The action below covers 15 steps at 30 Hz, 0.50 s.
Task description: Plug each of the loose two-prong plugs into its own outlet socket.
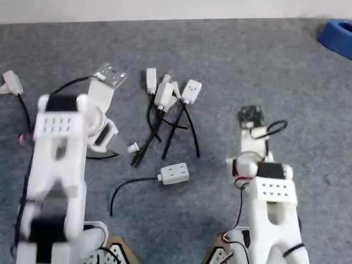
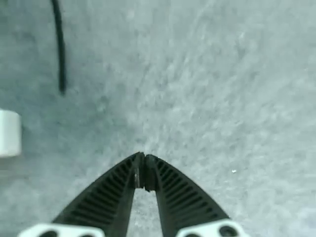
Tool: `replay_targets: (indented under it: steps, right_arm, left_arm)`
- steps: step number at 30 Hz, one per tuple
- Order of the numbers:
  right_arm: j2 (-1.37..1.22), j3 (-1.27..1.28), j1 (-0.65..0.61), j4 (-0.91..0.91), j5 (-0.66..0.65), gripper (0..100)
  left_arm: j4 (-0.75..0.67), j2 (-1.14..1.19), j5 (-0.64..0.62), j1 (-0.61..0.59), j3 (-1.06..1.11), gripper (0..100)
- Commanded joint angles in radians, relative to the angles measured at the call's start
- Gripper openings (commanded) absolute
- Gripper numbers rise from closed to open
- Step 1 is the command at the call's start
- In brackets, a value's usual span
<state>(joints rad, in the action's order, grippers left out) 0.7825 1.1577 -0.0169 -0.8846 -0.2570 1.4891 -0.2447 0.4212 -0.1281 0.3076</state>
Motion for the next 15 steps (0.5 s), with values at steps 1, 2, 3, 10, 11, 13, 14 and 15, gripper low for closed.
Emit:
replay_targets:
  steps: [1,2,3,10,11,13,14,15]
  right_arm:
    - [0.013,0.085,0.013,0.113,-0.012,0.9]
    - [0.013,0.087,0.008,0.111,-0.012,0.9]
    - [0.013,0.087,0.007,0.111,-0.012,0.9]
    - [0.013,0.097,0.010,0.122,-0.012,0.9]
    - [0.010,0.099,0.012,0.139,-0.012,0.9]
    - [0.004,0.120,0.015,0.177,-0.012,0.9]
    - [0.010,0.136,0.015,0.197,-0.012,0.9]
    - [0.012,0.142,0.015,0.208,-0.012,0.9]
  left_arm:
    - [0.008,0.216,0.025,0.018,-0.136,22]
    - [0.008,0.260,0.049,0.021,-0.159,19]
    - [0.008,0.300,0.075,0.027,-0.179,17]
    - [0.008,0.499,0.091,0.096,-0.308,21]
    - [0.008,0.518,0.091,0.113,-0.314,22]
    - [0.008,0.547,0.091,0.145,-0.320,23]
    - [0.008,0.556,0.091,0.157,-0.321,23]
    - [0.008,0.562,0.091,0.170,-0.321,23]
